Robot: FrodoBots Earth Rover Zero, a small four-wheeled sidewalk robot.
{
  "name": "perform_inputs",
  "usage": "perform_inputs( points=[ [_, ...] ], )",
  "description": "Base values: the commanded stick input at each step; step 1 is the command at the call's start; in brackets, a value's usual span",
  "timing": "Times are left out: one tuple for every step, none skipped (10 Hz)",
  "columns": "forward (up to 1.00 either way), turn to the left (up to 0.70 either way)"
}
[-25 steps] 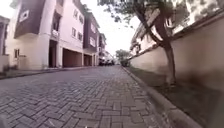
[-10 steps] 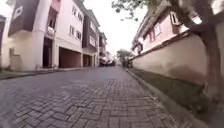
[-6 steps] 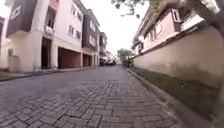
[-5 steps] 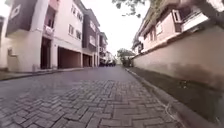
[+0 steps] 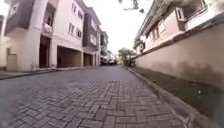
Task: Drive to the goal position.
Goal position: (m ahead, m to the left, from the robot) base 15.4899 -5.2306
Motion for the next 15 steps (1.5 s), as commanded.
perform_inputs(
  points=[
    [0.70,0.00],
    [0.70,0.00],
    [0.70,0.00],
    [0.70,0.00],
    [0.70,0.00],
    [0.70,0.00],
    [0.70,0.00],
    [0.70,0.00],
    [0.70,0.00],
    [0.70,0.00],
    [0.70,0.00],
    [0.70,0.00],
    [0.70,0.00],
    [0.70,0.00],
    [0.70,-0.02]
  ],
)
